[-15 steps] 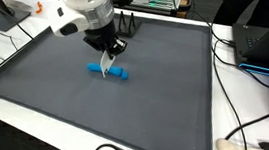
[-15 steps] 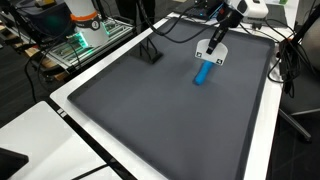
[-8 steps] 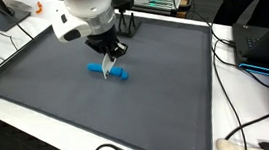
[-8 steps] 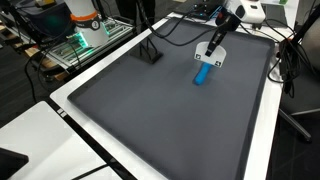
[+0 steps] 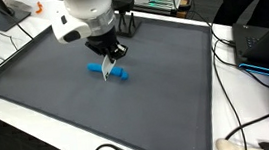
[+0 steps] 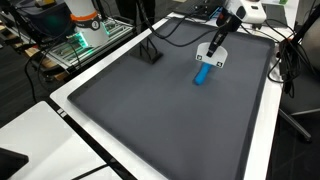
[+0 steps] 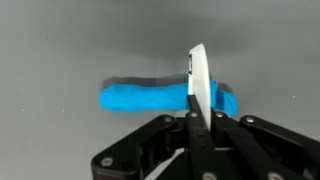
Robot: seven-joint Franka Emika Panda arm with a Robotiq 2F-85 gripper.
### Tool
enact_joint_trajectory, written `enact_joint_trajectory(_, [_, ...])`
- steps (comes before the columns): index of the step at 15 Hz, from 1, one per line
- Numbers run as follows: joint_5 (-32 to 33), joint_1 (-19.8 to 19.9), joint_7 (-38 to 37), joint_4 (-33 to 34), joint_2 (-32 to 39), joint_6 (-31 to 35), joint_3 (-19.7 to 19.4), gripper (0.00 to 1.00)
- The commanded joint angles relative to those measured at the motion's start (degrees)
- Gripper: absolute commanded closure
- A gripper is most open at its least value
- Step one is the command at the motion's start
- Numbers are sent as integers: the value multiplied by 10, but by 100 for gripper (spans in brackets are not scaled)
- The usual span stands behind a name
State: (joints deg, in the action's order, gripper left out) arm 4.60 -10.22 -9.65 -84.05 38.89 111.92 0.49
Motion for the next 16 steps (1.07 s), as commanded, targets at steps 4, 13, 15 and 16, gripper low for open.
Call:
enact_joint_trajectory(4, [-1, 6, 3, 2, 17, 25, 5, 99])
enact_joint_trajectory(13, [0, 5, 2, -17, 21, 33, 4, 99])
enact_joint_trajectory(15, [-1, 5, 0, -21, 21, 37, 4, 99])
enact_joint_trajectory(16, [0, 5, -1, -22, 22, 40, 4, 99])
